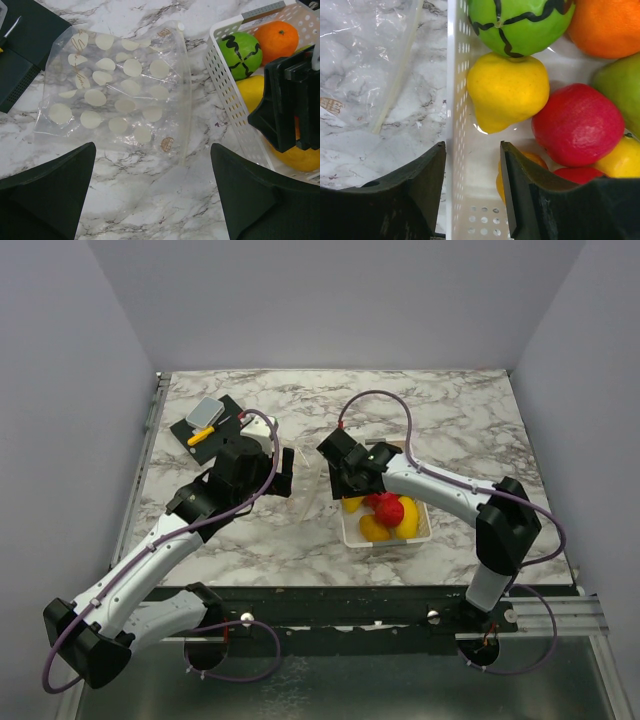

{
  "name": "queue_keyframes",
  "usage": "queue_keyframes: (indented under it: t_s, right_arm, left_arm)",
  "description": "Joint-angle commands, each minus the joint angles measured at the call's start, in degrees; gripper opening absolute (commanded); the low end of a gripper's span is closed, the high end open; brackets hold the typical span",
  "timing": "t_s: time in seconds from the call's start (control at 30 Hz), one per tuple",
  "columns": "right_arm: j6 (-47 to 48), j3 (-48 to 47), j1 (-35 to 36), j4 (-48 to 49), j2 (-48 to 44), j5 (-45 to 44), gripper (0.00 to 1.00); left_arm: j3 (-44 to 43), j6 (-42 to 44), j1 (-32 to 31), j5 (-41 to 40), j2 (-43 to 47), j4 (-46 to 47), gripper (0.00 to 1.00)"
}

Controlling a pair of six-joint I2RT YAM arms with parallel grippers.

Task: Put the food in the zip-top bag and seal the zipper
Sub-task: Move the bin to the center of the board.

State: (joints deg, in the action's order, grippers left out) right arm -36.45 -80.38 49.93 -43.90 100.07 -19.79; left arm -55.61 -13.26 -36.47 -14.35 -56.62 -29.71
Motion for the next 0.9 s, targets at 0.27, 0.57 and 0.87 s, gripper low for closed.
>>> queue_keyframes:
  t_s: [0.27, 0.57, 0.87]
  right_arm:
    - [-2.5, -0.7, 0.5, 4.0, 7.1, 1.4, 0.43]
    - [-3.8, -0.3, 0.5, 2.3, 7.7, -2.4, 0.25]
    - [-4.8, 2.0, 0.4, 0.7, 5.8, -7.8, 0.01]
  left_arm:
    - [0.1, 0.3, 0.0, 2.0, 1.1, 0.4, 0.99]
    - [0.6, -0.5, -0.1, 2.6, 0.9, 0.3, 0.99]
    - [1.2, -0.7, -0.1, 1.9, 1.1, 0.1, 0.99]
